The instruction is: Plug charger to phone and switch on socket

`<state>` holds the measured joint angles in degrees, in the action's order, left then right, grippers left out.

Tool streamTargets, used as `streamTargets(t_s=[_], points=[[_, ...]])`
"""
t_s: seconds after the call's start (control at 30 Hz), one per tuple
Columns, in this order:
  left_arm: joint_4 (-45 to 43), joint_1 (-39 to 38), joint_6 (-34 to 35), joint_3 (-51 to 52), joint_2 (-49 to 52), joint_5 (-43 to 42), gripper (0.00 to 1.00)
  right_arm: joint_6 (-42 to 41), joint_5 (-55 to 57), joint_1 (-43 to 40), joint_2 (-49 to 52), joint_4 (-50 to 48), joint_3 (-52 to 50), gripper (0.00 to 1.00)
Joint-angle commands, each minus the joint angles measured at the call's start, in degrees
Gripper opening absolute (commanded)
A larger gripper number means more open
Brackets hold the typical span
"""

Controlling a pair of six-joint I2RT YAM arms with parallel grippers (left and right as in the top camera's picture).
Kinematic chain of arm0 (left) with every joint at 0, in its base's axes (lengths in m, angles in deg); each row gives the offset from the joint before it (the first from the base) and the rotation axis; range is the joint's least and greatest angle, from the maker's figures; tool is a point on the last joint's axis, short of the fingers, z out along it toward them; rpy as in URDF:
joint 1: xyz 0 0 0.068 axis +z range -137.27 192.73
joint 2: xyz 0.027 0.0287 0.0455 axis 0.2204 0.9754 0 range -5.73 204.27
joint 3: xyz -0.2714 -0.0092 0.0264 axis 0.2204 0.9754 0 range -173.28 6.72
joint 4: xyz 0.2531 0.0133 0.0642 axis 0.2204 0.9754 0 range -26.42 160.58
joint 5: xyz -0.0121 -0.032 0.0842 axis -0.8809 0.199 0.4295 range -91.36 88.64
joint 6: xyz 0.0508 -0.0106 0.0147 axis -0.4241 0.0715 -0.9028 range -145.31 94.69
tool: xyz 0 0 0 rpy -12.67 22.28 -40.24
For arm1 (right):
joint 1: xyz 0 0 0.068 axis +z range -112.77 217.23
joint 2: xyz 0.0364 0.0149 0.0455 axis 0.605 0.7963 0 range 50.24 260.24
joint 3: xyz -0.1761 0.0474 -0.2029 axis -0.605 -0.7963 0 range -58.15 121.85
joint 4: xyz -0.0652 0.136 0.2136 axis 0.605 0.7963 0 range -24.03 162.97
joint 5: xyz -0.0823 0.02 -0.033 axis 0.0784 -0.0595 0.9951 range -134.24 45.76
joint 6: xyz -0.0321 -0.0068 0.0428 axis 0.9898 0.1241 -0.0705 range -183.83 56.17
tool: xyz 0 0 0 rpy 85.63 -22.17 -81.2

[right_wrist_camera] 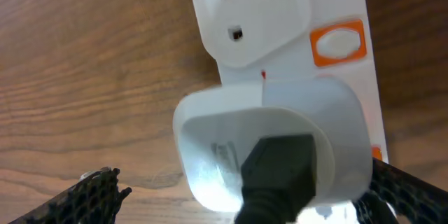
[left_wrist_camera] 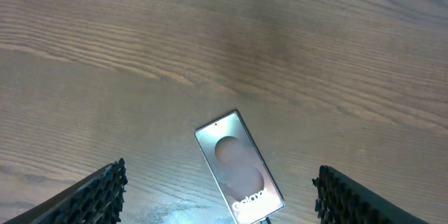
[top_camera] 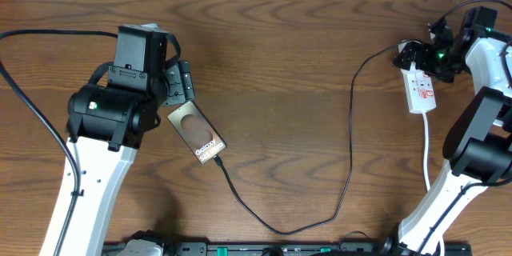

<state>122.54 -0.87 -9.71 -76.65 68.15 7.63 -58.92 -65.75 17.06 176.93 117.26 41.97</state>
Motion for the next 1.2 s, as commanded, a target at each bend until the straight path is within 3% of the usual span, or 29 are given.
streamTargets(t_s=[0.0, 0.43, 0.8, 1.17], points=[[0.2, -0.1, -0.3, -1.0, 0.2, 0.9, 0.85, -5.9, -4.6, 3.3, 1.6, 3.9, -2.0, 0.99], [0.2, -0.1, -0.3, -1.0, 0.2, 0.9, 0.85, -18.6, 18.8, 1.3, -28.7, 9.7, -1.1, 0.99], [0.2, -0.1, -0.3, -1.0, 0.2, 0.9, 0.85, -18.8, 19.1, 1.3, -50.7, 9.0, -1.1, 0.99], [0.2, -0.1, -0.3, -1.0, 0.2, 0.9, 0.85, -18.8, 16.5, 1.3, -62.1, 11.5, -1.1, 0.99]])
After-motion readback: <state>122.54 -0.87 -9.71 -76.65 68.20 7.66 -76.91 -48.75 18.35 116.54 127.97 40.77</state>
